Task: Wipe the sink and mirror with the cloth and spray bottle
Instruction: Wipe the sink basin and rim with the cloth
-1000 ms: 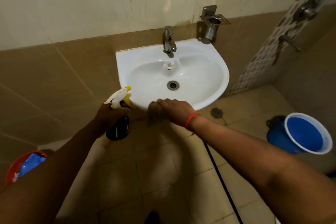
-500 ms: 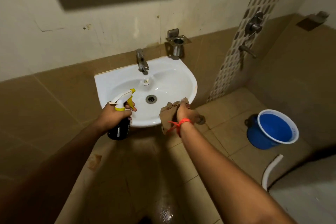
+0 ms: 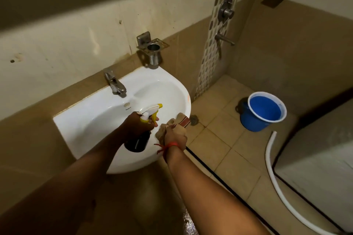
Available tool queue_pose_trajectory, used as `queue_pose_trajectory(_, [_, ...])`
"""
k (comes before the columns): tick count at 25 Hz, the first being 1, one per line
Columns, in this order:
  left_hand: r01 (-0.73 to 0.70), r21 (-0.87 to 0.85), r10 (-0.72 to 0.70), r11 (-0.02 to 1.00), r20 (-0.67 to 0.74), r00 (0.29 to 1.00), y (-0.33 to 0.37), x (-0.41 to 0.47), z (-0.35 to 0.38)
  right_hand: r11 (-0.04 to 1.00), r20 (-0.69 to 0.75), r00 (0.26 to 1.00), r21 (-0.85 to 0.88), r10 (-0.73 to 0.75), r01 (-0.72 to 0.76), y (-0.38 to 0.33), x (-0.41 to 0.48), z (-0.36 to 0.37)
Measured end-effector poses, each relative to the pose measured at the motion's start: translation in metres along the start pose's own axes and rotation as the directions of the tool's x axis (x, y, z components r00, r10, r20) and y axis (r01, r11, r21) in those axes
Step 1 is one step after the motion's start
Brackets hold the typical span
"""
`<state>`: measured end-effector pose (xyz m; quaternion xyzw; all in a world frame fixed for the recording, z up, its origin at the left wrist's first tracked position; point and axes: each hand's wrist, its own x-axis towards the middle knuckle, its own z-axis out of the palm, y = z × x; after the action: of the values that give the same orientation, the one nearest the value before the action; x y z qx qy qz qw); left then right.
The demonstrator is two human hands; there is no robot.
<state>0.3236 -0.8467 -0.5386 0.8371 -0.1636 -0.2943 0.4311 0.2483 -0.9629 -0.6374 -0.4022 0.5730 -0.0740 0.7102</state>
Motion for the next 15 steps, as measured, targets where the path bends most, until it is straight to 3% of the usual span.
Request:
queue_pose_trajectory(2, [0.002, 0.029, -0.003, 1.0, 0.01, 1.0, -0.001, 0.02, 0.002, 1.0, 0.088, 0.996, 0.0, 0.007, -0.007, -0.021, -0.019, -0.008])
queue_pose_trajectory(6, [0.074, 0.157, -0.063, 0.985, -0.077, 0.995, 0.004, 0.036, 0.007, 0.995, -0.095, 0.992, -0.07, -0.081, 0.074, -0.046, -0.014, -0.011])
queue_pose_trajectory(10, [0.079, -0.047, -0.084, 0.996, -0.117, 0.99, 0.0, 0.048, 0.008, 0.838, -0.237, 0.92, -0.524, -0.313, 0.15, -0.047, 0.0, 0.001])
queue_pose_trajectory(15, [-0.036, -0.116, 0.014, 0.993, -0.188, 0.982, -0.02, 0.071, 0.008, 0.827, -0.223, 0.923, -0.542, -0.314, 0.15, -0.057, -0.01, 0.006])
